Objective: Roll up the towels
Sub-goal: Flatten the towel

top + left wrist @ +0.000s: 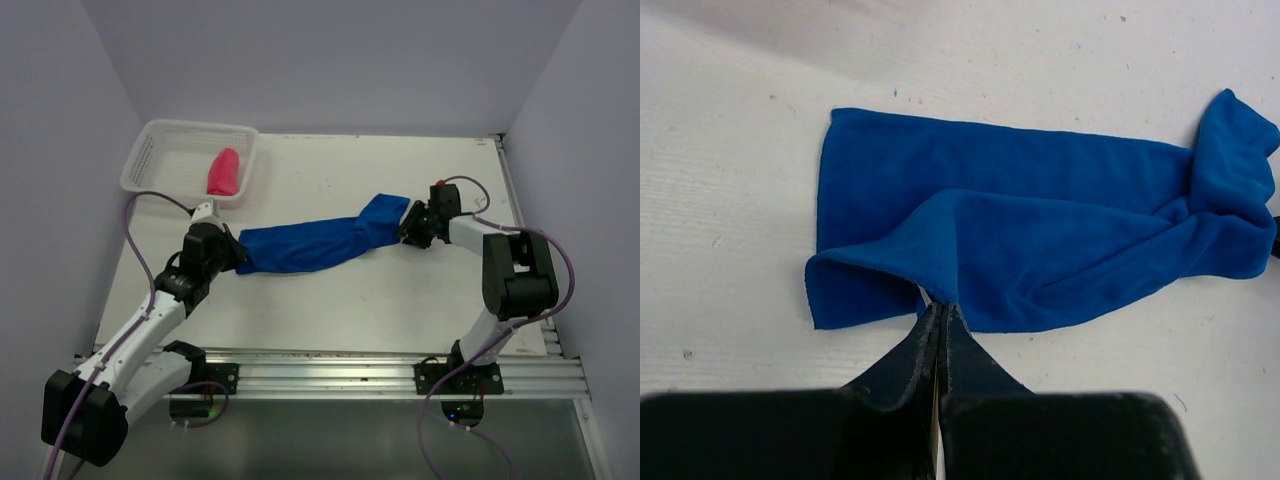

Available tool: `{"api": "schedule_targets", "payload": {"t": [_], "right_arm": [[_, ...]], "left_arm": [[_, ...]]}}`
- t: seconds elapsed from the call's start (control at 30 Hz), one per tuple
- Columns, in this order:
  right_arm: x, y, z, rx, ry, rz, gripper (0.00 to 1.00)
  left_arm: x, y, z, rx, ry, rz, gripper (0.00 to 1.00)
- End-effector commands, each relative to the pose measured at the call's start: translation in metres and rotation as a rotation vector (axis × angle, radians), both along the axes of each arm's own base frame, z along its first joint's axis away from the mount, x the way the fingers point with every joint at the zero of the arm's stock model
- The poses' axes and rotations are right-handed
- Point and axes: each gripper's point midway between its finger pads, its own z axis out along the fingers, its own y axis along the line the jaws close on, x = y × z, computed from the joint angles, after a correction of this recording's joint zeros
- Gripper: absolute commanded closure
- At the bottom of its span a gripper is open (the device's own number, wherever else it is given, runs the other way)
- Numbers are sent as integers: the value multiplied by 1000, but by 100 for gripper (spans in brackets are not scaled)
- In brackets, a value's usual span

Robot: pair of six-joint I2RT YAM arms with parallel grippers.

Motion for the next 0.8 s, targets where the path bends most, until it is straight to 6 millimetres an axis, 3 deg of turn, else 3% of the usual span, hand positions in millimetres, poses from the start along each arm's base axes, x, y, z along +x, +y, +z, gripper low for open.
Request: {"api": "schedule_targets", "payload": {"t": [0.0,0.17,0.47,0.53,0.63,0.77], "right_arm": [[5,-3,-8,-82,6,11,58],[-1,0,-20,-95,38,21,63],[-7,-1,-33,-123,73,37,90],[-7,-1,-28,-123,69,42,99],[-6,-2,-20,-123,57,39,100],[-3,-5,8,-112,2,34,100]], "left_arm": [[6,2,6,7,-49,-1,100],[5,1,3,3,-45,-7,100],[3,-2,-5,-3,-26,-17,100],[4,-1,-5,-4,-26,-13,100],[5,0,-1,-1,-35,-6,100],[7,2,7,10,-45,-2,100]]}}
